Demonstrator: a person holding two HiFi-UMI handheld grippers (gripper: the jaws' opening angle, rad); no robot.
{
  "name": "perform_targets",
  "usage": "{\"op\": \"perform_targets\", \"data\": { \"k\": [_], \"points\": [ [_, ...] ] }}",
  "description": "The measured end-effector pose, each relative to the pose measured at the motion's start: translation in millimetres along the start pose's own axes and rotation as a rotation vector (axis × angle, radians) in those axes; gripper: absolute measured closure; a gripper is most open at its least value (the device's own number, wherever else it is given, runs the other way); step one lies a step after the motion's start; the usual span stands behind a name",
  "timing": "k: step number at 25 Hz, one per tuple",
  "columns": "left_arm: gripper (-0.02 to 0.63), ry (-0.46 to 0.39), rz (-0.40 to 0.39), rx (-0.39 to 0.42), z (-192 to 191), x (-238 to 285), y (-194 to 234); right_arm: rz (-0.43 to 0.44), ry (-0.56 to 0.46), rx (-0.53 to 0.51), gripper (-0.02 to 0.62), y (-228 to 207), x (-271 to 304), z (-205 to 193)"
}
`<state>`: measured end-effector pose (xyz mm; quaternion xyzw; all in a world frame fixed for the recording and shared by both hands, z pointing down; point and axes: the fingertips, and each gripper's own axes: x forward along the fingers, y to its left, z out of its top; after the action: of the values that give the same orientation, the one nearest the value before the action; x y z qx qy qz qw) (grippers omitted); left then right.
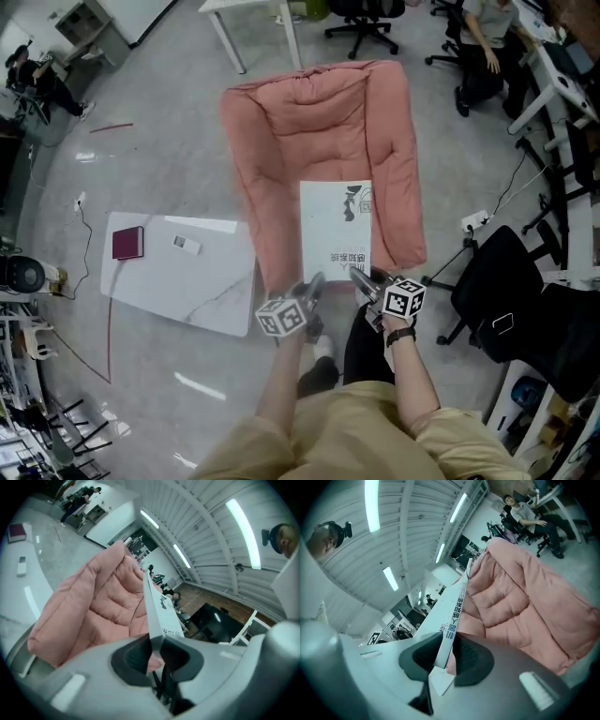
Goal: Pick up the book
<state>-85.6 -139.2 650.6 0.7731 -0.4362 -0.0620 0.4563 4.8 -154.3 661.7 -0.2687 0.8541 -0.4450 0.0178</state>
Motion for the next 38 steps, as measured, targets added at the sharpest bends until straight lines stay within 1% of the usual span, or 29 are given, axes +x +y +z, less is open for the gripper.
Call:
{"op": "perform_targets", "data": {
  "k": [4, 7, 9, 15, 22, 25, 29, 38],
  "points": [
    [0.56, -0.068, -0.053, 0.124, 49.5, -28.4, -55.0, 0.018, -0.073, -0.085, 0.528, 63.3, -9.3, 44.5],
    [0.557, -0.128, -0.08, 0.234, 86.0, -51.1, -93.8, 0.007, -0.138, -0.184, 0.528, 112.5, -14.1, 77.0],
    [0.557, -0.172, -0.094, 0.29, 104.6, -67.8, -116.4, 0.001, -0.183, -0.247, 0.528, 143.9, -18.8, 93.1],
    [0.557, -0.296, -0.152, 0.403, 141.1, -111.5, -179.7, 0.024, -0.293, -0.409, 0.529, 222.8, -41.8, 130.3],
    [0.555, -0.389, -0.18, 0.535, 168.8, -148.4, -237.8, 0.016, -0.4, -0.541, 0.522, 286.7, -63.7, 156.4],
    [0.555, -0.415, -0.177, 0.571, 171.5, -158.9, -249.6, 0.005, -0.421, -0.591, 0.522, 303.4, -70.2, 158.2],
    [0.555, -0.428, -0.181, 0.586, 167.1, -168.5, -258.8, -0.006, -0.426, -0.643, 0.523, 316.7, -78.5, 155.3],
    [0.554, -0.425, -0.199, 0.602, 163.6, -178.6, -267.1, -0.011, -0.438, -0.658, 0.525, 328.3, -87.3, 149.8]
  ]
}}
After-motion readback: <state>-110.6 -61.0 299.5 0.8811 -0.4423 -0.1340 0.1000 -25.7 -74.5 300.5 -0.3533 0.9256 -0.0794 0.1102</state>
